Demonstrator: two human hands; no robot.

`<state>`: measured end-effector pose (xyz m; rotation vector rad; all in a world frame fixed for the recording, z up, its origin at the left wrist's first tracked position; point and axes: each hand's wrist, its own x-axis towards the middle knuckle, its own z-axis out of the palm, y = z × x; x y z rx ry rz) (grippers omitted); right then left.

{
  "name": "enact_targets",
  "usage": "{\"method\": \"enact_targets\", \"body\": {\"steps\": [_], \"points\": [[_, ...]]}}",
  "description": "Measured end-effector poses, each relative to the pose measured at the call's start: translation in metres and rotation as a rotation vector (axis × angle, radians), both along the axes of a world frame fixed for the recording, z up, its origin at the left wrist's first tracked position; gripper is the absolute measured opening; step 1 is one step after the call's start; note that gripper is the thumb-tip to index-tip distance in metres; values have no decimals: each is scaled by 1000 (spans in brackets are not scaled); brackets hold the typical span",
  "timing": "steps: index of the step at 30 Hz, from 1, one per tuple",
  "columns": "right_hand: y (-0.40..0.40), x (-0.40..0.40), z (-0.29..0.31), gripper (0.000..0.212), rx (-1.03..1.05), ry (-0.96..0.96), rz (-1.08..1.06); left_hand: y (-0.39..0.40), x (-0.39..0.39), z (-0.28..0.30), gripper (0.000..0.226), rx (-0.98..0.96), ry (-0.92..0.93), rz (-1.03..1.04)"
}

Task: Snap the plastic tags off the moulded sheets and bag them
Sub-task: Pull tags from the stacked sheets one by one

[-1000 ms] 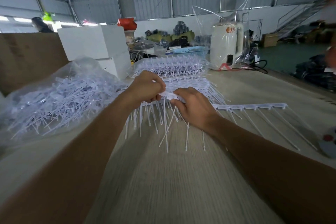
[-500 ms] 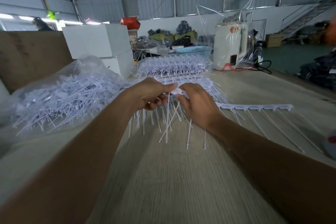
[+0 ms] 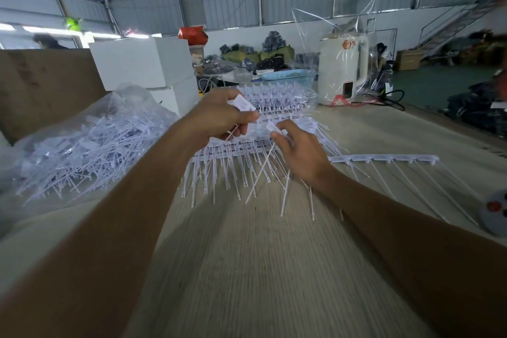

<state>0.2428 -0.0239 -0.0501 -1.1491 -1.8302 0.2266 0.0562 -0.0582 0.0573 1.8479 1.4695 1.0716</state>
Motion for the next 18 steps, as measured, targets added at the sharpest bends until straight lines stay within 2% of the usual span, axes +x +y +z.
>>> {"method": "enact_targets", "body": {"steps": [4,6,9,11,18], "points": [[-5,-6,-1,25,62,-19,65,14,9,-30,14,-19,-10,85],[-4,-7,-1,19,83,27,85,18,17,-47,12,-82,-44,45],[-4,-7,-2,18,109,71,85,19,27,-56,34,-171,-242,-63],[-3,-7,-2,19,112,78,80,17,29,-57,49,-214,-286,-75],[-6,-8,0,18,123,147,119,13,40,-60,31,-28,-187,-131]]}}
